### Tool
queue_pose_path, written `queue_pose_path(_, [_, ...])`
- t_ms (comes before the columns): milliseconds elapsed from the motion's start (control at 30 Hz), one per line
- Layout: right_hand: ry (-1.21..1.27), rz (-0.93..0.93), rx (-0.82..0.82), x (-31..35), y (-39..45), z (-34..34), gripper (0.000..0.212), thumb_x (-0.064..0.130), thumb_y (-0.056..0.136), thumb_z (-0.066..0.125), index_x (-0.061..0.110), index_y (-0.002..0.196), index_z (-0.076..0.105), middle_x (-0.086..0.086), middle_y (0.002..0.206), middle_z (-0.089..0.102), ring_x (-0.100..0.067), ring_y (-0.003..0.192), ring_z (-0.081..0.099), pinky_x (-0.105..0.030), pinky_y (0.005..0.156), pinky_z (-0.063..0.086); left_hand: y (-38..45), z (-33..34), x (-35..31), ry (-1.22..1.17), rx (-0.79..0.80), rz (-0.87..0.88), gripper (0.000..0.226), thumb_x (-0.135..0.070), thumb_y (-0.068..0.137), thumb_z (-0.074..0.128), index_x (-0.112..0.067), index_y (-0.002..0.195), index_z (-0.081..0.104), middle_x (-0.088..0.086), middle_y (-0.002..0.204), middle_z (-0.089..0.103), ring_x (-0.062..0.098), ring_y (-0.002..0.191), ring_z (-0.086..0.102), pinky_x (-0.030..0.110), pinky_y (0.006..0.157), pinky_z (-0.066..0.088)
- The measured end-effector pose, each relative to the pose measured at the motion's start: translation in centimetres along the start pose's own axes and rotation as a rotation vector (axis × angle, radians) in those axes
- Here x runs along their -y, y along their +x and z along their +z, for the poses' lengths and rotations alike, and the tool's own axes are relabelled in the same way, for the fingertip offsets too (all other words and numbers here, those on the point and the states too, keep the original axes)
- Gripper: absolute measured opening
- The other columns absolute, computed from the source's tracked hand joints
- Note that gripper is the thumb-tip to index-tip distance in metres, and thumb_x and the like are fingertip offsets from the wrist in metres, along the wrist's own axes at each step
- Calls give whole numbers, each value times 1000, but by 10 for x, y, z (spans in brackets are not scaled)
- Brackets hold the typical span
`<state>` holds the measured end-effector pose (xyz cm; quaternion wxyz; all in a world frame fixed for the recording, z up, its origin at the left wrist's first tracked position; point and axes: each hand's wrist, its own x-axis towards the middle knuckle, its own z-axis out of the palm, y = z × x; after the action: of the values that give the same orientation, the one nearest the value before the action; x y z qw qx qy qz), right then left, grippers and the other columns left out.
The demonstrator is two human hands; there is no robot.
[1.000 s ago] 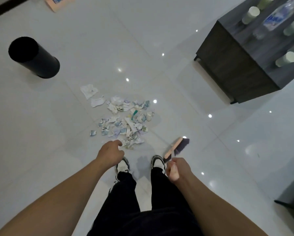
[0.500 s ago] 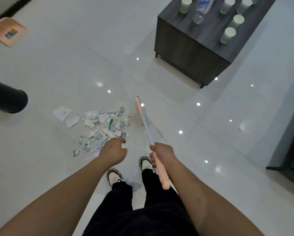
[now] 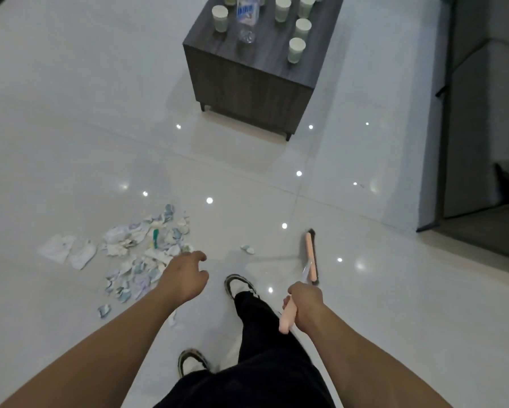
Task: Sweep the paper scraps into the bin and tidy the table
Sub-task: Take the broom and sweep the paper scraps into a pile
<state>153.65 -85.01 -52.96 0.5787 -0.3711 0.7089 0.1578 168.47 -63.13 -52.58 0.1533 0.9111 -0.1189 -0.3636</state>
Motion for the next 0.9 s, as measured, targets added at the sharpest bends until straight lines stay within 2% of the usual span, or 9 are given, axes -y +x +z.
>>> queue_pose_path(67, [-41,-25,17,-34,-8,8,11,-4,90,47,-1,80,48,-14,66,51,-23,51,48,-32,49,43,-17,9,13,-7,-7,29,43,-22,87,55,-17,130,56,8,126,58,23,115,53,28,93,39])
queue_pose_path(200, [-258,-70,107,-96,-39,31,5,-4,89,50,-3,89,55,-13,60,51,-18,33,45,-19,34,38,-67,23,63,7,-19,33,45,-22,86,54,-18,131,55,9,126,57,24,115,52,29,92,40])
queue_pose_path(300, [-459,-122,188,-127,-68,46,16,1,88,58,-7,100,60,-12,57,53,-17,35,45,-20,35,37,-115,28,111,-17,-32,5,46,-25,85,55,-21,131,56,8,129,56,25,117,52,30,90,40])
queue_pose_path(433, [-435,-168,292,-158,-112,68,19,7,88,58,-6,103,61,-9,53,51,-15,37,41,-20,35,34,-162,15,166,-36,-38,-78,46,-26,84,55,-23,131,55,8,132,54,25,119,50,30,89,40])
queue_pose_path(600, [-527,-295,282,-181,-147,102,7,1,87,58,-4,85,61,-11,49,51,-17,32,41,-19,35,35,-191,-9,208,-149,-171,-143,46,-23,83,55,-22,129,57,8,130,58,25,115,55,27,81,41])
queue_pose_path(733, [-627,-362,256,-184,-158,130,10,2,87,58,-6,92,60,-8,44,49,-16,28,39,-18,36,35,-206,-20,234,-237,-266,-184,46,-22,84,55,-20,130,57,7,132,56,24,118,53,27,85,41])
queue_pose_path(900, [-757,-436,295,-172,-172,182,11,2,84,60,-7,91,61,-6,40,46,-16,28,37,-19,36,34,-221,-29,271,-327,-305,-290,45,-28,86,55,-23,130,55,7,129,56,25,116,53,28,85,41])
